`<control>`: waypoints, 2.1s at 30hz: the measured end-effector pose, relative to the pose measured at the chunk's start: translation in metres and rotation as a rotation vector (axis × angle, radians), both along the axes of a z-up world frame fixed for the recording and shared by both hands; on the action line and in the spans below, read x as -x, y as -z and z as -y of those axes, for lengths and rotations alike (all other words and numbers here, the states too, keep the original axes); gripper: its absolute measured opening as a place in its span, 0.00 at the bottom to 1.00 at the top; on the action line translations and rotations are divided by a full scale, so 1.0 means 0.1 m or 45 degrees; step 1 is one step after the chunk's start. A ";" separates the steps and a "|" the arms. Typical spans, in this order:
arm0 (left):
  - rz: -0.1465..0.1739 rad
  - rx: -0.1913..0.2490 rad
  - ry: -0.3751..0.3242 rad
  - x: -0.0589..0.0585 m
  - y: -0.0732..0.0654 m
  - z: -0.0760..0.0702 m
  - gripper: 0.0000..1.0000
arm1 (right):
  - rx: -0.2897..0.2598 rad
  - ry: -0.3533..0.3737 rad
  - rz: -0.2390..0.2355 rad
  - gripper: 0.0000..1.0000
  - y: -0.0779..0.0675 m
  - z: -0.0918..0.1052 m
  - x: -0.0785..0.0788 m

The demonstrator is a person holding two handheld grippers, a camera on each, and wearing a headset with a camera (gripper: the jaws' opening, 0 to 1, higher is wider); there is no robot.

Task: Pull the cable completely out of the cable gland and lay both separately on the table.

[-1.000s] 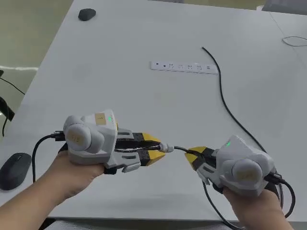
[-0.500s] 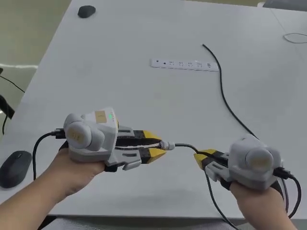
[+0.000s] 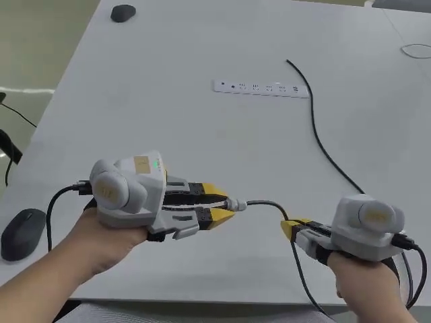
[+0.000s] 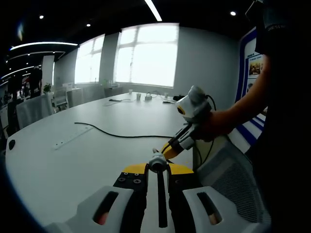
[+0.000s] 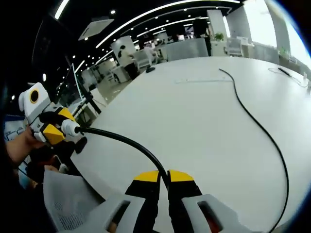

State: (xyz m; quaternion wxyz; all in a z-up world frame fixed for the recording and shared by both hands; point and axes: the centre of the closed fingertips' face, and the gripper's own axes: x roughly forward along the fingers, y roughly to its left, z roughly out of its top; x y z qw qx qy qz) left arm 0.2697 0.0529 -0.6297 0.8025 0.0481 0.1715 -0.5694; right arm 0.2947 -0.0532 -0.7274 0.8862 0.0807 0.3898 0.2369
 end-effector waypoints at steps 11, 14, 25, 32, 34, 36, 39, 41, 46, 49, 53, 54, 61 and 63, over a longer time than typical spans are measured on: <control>0.003 0.002 0.004 0.00 -0.02 0.00 0.15 | 0.009 -0.015 0.025 0.01 -0.02 -0.01 0.02; -0.002 0.007 -0.004 -0.02 -0.03 -0.02 0.15 | 0.015 -0.052 0.053 0.01 -0.04 -0.02 0.03; -0.002 -0.001 -0.008 -0.05 -0.03 -0.03 0.15 | 0.157 -0.173 0.146 0.02 -0.06 -0.01 0.04; -0.006 0.003 -0.012 -0.07 -0.06 -0.03 0.15 | 0.275 -0.288 0.308 0.17 -0.32 -0.05 -0.01; -0.008 0.002 -0.011 -0.06 -0.05 -0.03 0.15 | 0.283 -0.352 0.360 0.19 -0.42 -0.14 0.00; -0.009 0.000 -0.009 -0.06 -0.05 -0.03 0.15 | 0.319 -0.435 0.404 0.19 -0.49 -0.23 0.01; -0.017 0.000 -0.008 -0.05 -0.04 -0.03 0.15 | 0.357 -0.550 0.479 0.19 -0.60 -0.40 0.03; -0.020 -0.001 -0.005 -0.04 -0.04 -0.03 0.15 | 0.356 -0.617 0.511 0.18 -0.66 -0.54 0.06; -0.028 0.002 -0.005 -0.03 -0.04 -0.02 0.15 | 0.401 -0.766 0.572 0.18 -0.67 -0.78 0.13; -0.032 0.006 -0.007 -0.03 -0.04 -0.02 0.15 | 0.458 -0.826 0.612 0.13 -0.62 -0.86 0.15; -0.035 0.011 -0.010 -0.03 -0.05 -0.02 0.15 | 0.450 -0.861 0.614 0.13 -0.59 -0.95 0.18; -0.036 0.012 -0.009 -0.02 -0.05 -0.02 0.15 | 0.453 -0.864 0.616 0.13 -0.59 -0.95 0.18; -0.037 0.010 -0.008 0.01 -0.05 -0.01 0.15 | 0.440 -0.884 0.652 0.05 -0.64 -1.01 0.17; -0.037 0.013 -0.010 0.01 -0.05 -0.01 0.15 | 0.435 -0.881 0.649 0.01 -0.64 -1.00 0.18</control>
